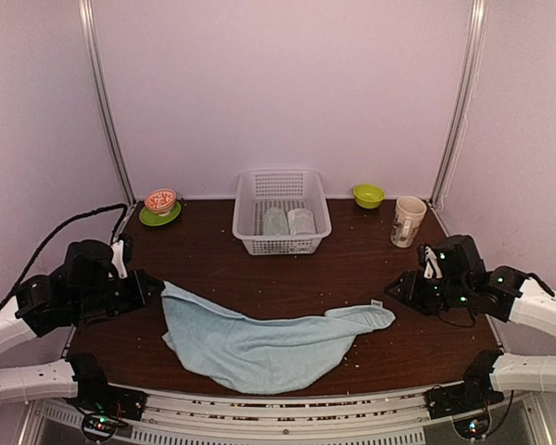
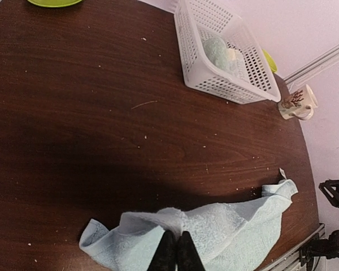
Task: Roll the towels
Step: Put down the towel at the center of the board.
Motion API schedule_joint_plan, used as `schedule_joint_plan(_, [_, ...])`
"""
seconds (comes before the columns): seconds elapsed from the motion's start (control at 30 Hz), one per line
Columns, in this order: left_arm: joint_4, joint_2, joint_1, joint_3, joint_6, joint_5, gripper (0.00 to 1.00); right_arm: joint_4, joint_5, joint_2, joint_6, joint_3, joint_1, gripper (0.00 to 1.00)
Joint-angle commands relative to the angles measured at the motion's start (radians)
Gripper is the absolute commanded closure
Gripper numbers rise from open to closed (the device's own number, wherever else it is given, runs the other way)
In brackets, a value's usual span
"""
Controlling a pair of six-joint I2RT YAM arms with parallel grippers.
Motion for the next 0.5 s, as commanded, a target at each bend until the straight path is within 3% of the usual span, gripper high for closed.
schedule_joint_plan(0.0, [0.002, 0.011, 0.000, 0.035, 0.023, -0.048, 1.00, -0.046, 0.094, 0.042, -0.106, 0.005, 0.003, 0.49])
schedule_joint_plan(0.47, [-0.032, 0.027, 0.000, 0.046, 0.043, -0.075, 1.00, 0.175, 0.083, 0.197, -0.045, -0.152, -0.038, 0.53])
